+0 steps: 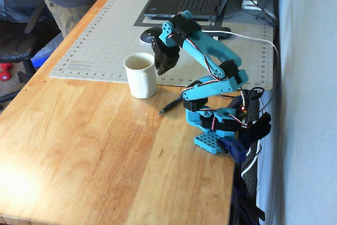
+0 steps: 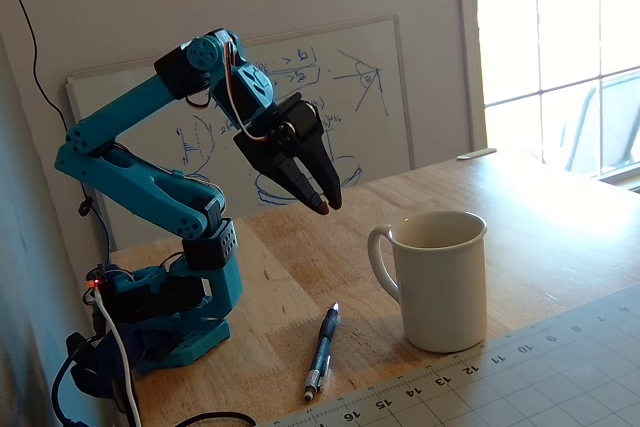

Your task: Grasp a pen and put it in a mug.

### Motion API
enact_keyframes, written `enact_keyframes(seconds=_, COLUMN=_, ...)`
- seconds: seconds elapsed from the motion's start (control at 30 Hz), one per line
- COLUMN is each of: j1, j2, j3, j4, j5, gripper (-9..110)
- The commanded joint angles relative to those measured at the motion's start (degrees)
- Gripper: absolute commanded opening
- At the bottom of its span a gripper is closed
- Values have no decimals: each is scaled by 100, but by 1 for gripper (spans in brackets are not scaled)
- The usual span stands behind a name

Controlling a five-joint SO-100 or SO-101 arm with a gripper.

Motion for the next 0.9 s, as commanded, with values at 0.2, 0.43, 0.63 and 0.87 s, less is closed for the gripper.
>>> enact_keyframes(seconds=0.2, j1=598, j2=-44, j3=765, j4=-114, j5=44, gripper=23)
enact_keyframes(seconds=0.43, j1=598, j2=-976, j3=888, j4=-809, j5=44, gripper=24)
enact_keyframes(seconds=0.63, j1=598, j2=-2074, j3=861, j4=-1784, j5=35, gripper=24)
enact_keyframes(seconds=0.87, j1=615, j2=-2373, j3=861, j4=-1986, j5=-967, gripper=24)
